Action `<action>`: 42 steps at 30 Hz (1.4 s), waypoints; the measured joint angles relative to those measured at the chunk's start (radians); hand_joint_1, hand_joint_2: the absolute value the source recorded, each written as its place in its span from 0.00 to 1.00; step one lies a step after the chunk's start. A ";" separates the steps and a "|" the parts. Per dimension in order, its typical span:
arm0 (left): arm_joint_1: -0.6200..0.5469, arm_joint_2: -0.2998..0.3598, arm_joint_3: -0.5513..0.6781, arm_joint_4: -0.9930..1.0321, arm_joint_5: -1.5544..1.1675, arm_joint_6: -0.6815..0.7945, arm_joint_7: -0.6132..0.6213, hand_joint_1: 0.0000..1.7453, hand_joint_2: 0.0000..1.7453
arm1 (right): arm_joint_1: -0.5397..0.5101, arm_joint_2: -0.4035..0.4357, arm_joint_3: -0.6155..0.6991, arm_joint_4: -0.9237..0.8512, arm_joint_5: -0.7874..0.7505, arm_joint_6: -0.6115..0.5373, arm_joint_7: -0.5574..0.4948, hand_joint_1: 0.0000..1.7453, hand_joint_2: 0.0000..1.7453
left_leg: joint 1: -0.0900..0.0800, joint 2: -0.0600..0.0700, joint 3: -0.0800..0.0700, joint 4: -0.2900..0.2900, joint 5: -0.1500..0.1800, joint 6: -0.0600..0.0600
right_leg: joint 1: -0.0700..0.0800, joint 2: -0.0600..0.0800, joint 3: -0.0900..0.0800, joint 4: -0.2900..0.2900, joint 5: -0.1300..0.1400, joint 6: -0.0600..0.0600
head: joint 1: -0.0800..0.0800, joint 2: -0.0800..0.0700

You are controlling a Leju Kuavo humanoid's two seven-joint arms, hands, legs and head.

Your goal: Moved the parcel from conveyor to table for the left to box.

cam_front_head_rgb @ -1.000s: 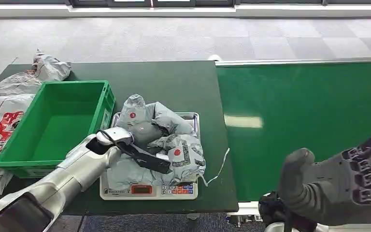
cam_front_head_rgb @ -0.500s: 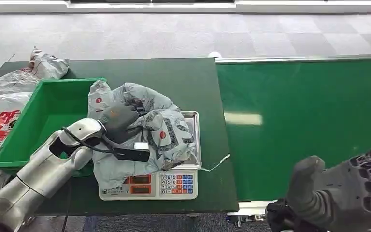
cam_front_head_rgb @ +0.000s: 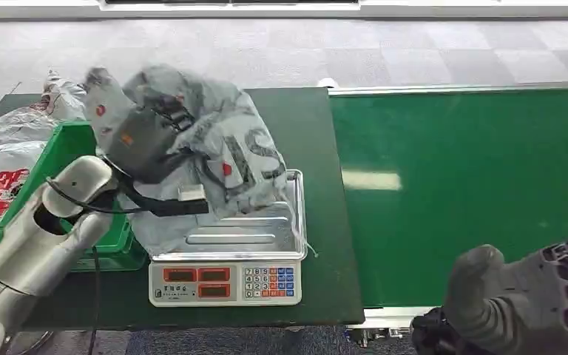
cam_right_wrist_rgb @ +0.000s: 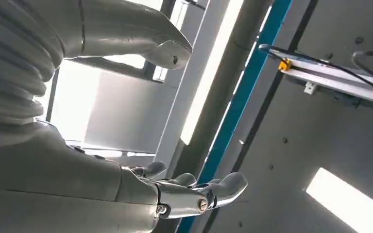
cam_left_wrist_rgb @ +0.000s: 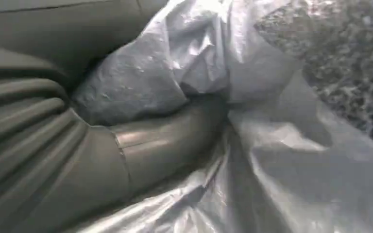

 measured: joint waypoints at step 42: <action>0.408 0.017 0.871 0.507 -0.267 0.236 0.042 0.00 0.00 | 0.065 0.003 -0.033 -0.016 0.057 0.000 0.005 0.00 1.00 | -0.001 0.004 -0.002 -0.002 -0.001 -0.002 | -0.001 0.005 -0.004 0.001 -0.001 -0.001 | 0.000 0.000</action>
